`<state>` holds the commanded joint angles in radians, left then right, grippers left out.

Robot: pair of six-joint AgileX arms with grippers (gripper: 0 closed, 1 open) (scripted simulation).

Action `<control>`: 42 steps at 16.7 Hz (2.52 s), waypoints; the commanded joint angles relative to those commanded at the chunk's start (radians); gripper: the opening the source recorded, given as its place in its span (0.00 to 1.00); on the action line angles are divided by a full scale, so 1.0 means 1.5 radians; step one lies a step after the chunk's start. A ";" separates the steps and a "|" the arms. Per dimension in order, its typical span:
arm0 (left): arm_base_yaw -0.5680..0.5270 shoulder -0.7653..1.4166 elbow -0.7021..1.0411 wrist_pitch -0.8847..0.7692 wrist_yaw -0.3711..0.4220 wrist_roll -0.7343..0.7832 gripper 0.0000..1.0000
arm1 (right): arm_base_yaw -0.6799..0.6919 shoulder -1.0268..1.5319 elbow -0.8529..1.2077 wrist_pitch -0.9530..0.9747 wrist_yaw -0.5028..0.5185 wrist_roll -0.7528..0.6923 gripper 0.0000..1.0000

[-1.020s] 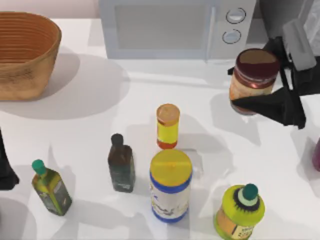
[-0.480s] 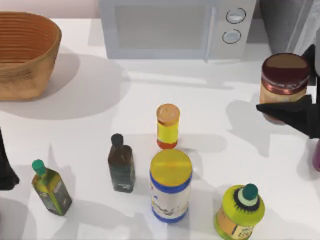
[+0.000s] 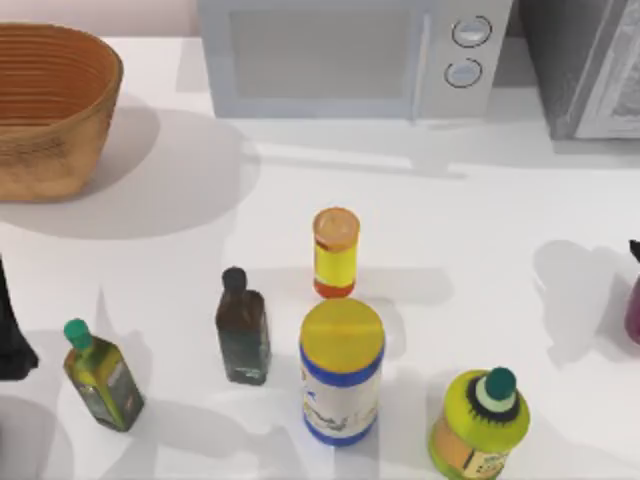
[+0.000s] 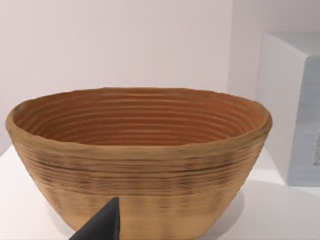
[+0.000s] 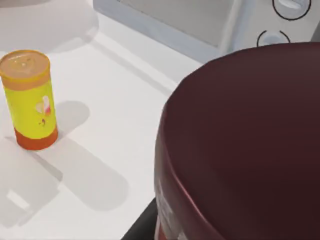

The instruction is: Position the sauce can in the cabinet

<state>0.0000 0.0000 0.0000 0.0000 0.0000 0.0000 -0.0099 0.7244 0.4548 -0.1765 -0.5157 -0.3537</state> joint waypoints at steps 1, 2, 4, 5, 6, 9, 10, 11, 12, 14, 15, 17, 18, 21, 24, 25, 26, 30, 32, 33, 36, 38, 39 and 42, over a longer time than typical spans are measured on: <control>0.000 0.000 0.000 0.000 0.000 0.000 1.00 | -0.003 -0.062 -0.038 0.011 0.046 0.031 0.00; 0.000 0.000 0.000 0.000 0.000 0.000 1.00 | -0.005 -0.122 -0.075 0.023 0.090 0.061 0.00; 0.000 0.000 0.000 0.000 0.000 0.000 1.00 | -0.007 -0.237 -0.145 0.047 0.171 0.116 0.00; 0.000 0.000 0.000 0.000 0.000 0.000 1.00 | -0.006 -0.289 -0.177 0.060 0.207 0.141 0.00; 0.000 0.000 0.000 0.000 0.000 0.000 1.00 | -0.005 -0.337 -0.207 0.072 0.240 0.163 0.00; 0.000 0.000 0.000 0.000 0.000 0.000 1.00 | 0.001 -0.442 -0.274 0.102 0.314 0.214 0.00; 0.000 0.000 0.000 0.000 0.000 0.000 1.00 | 0.004 -0.462 -0.289 0.110 0.329 0.225 0.00; 0.000 0.000 0.000 0.000 0.000 0.000 1.00 | 0.005 -0.476 -0.299 0.115 0.339 0.232 0.00; 0.000 0.000 0.000 0.000 0.000 0.000 1.00 | 0.007 -0.483 -0.303 0.118 0.344 0.236 0.00; 0.000 0.000 0.000 0.000 0.000 0.000 1.00 | 0.007 -0.483 -0.303 0.118 0.344 0.236 0.00; 0.000 0.000 0.000 0.000 0.000 0.000 1.00 | 0.007 -0.483 -0.303 0.118 0.344 0.236 0.00; 0.000 0.000 0.000 0.000 0.000 0.000 1.00 | 0.006 -0.480 -0.302 0.116 0.342 0.236 0.00; 0.000 0.000 0.000 0.000 0.000 0.000 1.00 | 0.007 -0.474 -0.295 0.114 0.343 0.236 0.00; 0.000 0.000 0.000 0.000 0.000 0.000 1.00 | 0.017 -0.420 -0.232 0.093 0.349 0.237 0.00; 0.000 0.000 0.000 0.000 0.000 0.000 1.00 | 0.033 -0.322 -0.108 0.056 0.362 0.237 0.00; 0.000 0.000 0.000 0.000 0.000 0.000 1.00 | 0.039 -0.283 -0.056 0.041 0.367 0.237 0.00; 0.000 0.000 0.000 0.000 0.000 0.000 1.00 | 0.045 -0.241 0.001 0.025 0.374 0.237 0.00; 0.000 0.000 0.000 0.000 0.000 0.000 1.00 | 0.068 -0.057 0.262 -0.044 0.405 0.236 0.00; 0.000 0.000 0.000 0.000 0.000 0.000 1.00 | 0.079 0.038 0.399 -0.080 0.423 0.237 0.00; 0.000 0.000 0.000 0.000 0.000 0.000 1.00 | 0.084 0.085 0.467 -0.098 0.431 0.237 0.00; 0.000 0.000 0.000 0.000 0.000 0.000 1.00 | 0.100 0.215 0.656 -0.149 0.453 0.240 0.00; 0.000 0.000 0.000 0.000 0.000 0.000 1.00 | 0.110 0.289 0.763 -0.178 0.465 0.242 0.00; 0.000 0.000 0.000 0.000 0.000 0.000 1.00 | 0.115 0.321 0.809 -0.191 0.469 0.243 0.00; 0.000 0.000 0.000 0.000 0.000 0.000 1.00 | 0.128 0.392 0.906 -0.219 0.477 0.246 0.00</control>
<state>0.0000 0.0000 0.0000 0.0000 0.0000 0.0000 0.1821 1.3124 1.8145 -0.5048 0.1993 0.0151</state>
